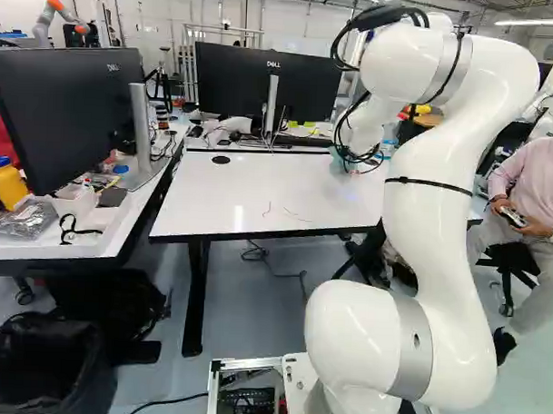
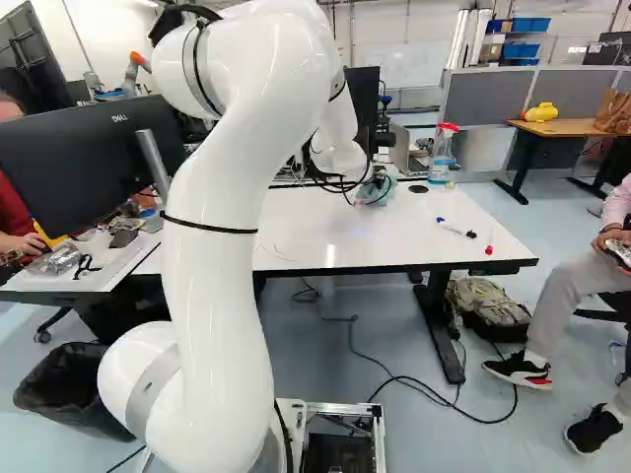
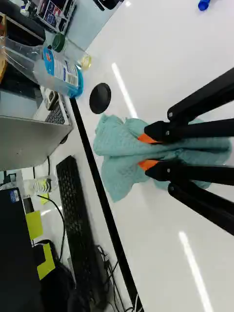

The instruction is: Clean the table with the green towel

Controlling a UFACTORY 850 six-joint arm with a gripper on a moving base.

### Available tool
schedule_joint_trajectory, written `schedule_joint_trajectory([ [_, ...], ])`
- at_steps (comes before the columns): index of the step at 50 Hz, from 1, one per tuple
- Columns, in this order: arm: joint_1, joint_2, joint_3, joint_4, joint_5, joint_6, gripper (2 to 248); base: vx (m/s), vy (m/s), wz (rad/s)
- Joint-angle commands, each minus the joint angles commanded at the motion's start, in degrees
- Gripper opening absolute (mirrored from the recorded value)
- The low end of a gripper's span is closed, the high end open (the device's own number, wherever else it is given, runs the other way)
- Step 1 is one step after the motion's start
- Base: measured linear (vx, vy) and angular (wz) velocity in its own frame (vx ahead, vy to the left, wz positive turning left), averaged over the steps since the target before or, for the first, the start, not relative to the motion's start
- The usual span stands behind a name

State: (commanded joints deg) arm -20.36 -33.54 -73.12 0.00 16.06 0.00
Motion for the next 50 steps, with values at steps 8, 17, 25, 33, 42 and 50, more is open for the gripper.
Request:
schedule_joint_trajectory([
  [8, 0.00, -0.85, -0.17, 0.00, 0.00, 0.00, 55, 0.000, 0.000, 0.000],
  [17, 0.00, -1.95, -0.42, 0.00, 0.00, 0.00, 55, 0.000, 0.000, 0.000],
  [25, 0.00, -2.97, -0.68, 0.00, 0.00, 0.00, 55, 0.000, 0.000, 0.000],
  [33, 0.00, -3.10, -0.72, 0.00, 0.00, 0.00, 55, 0.000, 0.000, 0.000],
  [42, 0.00, -3.10, -0.72, 0.00, 0.00, 0.00, 55, 0.000, 0.000, 0.000],
  [50, 0.00, -3.10, -0.72, 0.00, -0.22, 0.00, 55, 0.000, 0.000, 0.000],
])
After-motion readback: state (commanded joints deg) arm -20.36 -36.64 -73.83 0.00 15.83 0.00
